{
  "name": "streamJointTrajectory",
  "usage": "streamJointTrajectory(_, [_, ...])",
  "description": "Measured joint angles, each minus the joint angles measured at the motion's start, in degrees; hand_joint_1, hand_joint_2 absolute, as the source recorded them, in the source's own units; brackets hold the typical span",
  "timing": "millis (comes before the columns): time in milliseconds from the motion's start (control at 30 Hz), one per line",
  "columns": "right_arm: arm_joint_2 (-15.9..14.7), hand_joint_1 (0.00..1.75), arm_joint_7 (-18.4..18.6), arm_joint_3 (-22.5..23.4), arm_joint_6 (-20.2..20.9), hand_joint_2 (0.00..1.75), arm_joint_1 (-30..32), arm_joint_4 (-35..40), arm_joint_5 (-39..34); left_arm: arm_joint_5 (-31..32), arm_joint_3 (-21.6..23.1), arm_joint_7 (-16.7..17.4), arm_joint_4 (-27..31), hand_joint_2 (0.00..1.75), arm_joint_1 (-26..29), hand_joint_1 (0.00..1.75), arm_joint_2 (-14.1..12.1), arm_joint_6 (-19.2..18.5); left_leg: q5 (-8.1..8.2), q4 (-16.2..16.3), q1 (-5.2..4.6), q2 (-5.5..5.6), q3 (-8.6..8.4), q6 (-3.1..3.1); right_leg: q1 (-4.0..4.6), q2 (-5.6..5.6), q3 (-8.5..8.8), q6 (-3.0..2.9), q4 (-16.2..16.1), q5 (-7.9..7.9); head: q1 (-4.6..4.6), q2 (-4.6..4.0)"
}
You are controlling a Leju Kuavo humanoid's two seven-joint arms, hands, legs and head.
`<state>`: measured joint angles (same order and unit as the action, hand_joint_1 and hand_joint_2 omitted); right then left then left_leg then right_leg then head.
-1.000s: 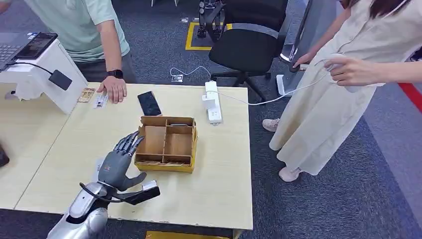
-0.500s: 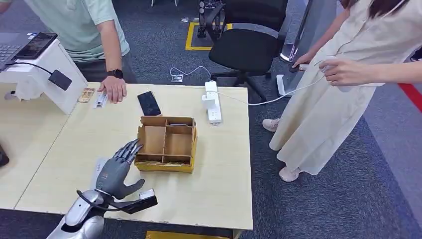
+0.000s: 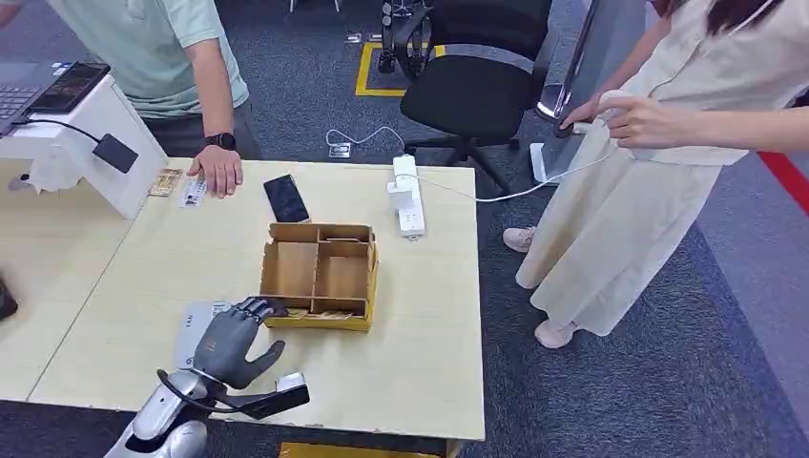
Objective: Pass the card to the sensor for recognition and then transmit it.
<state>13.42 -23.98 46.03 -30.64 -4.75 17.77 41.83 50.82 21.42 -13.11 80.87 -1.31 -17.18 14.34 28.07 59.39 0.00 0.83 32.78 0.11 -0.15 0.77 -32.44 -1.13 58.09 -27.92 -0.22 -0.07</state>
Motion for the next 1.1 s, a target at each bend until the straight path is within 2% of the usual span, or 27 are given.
streamJointTrajectory(233, [0.00,0.00,-0.02,0.00,-0.11,1.75,-0.08,0.00,-0.52,0.53,1.44,-0.68,-0.79,1.75,-1.67,0.00,2.19,0.63,0.00,0.00,0.00,0.01,0.00,0.00,0.00,-0.01,0.00,0.01,0.00,0.01,0.00,0.00])
streamJointTrajectory(433, [0.00,0.00,-0.02,0.00,-0.28,1.75,-0.08,0.00,-1.03,0.85,3.30,0.42,-1.75,1.75,-3.51,0.00,3.54,1.68,0.00,0.01,-0.01,0.00,0.00,0.00,-0.01,0.01,0.00,0.01,0.00,0.02,0.02,0.00])
streamJointTrajectory(667, [0.00,0.00,-0.02,0.00,-0.68,1.75,-0.09,0.00,-1.59,1.18,3.91,0.39,-2.29,1.75,-4.16,0.00,3.98,3.76,0.00,0.01,0.00,0.00,0.00,0.00,0.00,0.01,-0.01,0.01,0.00,0.01,0.02,0.00])
streamJointTrajectory(933, [0.00,0.00,0.00,0.00,-0.94,1.75,-0.05,0.00,-1.88,4.87,4.02,1.60,-3.08,1.75,-5.60,0.00,4.00,6.32,-0.01,0.01,0.00,0.00,0.00,0.00,0.00,0.01,-0.01,0.01,0.00,0.02,0.02,0.00])
streamJointTrajectory(1100, [0.00,0.00,0.00,0.00,-0.94,1.75,-0.04,0.00,-1.92,5.33,4.02,1.60,-4.24,1.75,-6.90,0.00,3.34,6.43,-0.01,0.01,0.00,0.00,0.00,0.00,0.00,0.00,0.00,0.01,0.00,0.02,0.02,0.00])
